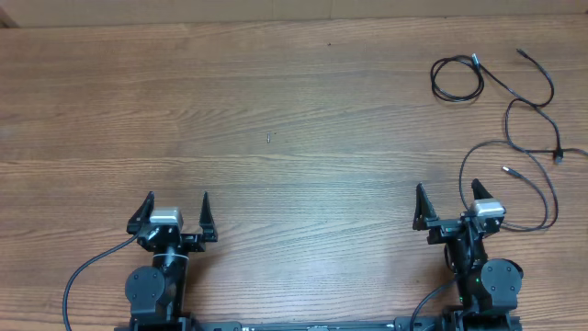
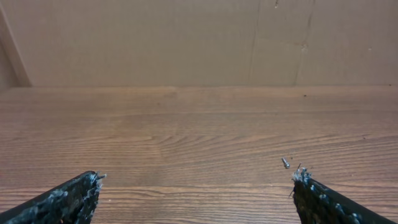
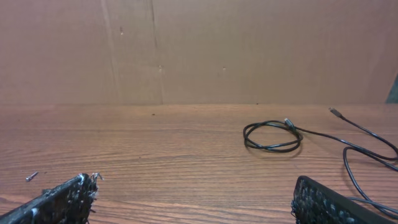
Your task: Untangle cables
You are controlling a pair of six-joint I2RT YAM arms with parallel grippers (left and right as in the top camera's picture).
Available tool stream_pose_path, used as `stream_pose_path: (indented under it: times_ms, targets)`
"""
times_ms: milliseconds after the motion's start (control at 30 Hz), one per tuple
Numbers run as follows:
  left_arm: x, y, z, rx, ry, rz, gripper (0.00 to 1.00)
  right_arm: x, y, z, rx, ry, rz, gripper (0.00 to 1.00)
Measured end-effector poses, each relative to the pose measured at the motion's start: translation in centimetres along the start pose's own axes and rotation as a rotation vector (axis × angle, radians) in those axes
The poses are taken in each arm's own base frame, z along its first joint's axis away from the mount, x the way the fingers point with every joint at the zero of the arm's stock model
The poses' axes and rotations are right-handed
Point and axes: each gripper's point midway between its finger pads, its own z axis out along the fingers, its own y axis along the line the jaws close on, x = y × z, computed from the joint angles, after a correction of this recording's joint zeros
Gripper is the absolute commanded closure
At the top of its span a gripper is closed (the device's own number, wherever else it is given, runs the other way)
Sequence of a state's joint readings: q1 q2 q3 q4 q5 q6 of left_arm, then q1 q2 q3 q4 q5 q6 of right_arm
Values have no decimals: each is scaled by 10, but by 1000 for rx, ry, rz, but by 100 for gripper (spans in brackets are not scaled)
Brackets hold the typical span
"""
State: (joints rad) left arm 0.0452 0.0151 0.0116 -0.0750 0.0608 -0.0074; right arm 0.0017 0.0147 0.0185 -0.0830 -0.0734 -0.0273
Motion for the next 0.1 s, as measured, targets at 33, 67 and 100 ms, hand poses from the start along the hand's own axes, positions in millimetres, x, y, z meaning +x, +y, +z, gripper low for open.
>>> stream_pose_path:
  times_ms: [33, 67, 100]
  targets:
    - [0, 0, 0, 0, 0, 0, 0, 0, 0, 0, -1, 0, 0, 0]
    - [0, 0, 0, 0, 0, 0, 0, 0, 0, 0, -1, 0, 1, 0]
    - [0, 0, 0, 0, 0, 0, 0, 0, 0, 0, 0, 0, 0, 0]
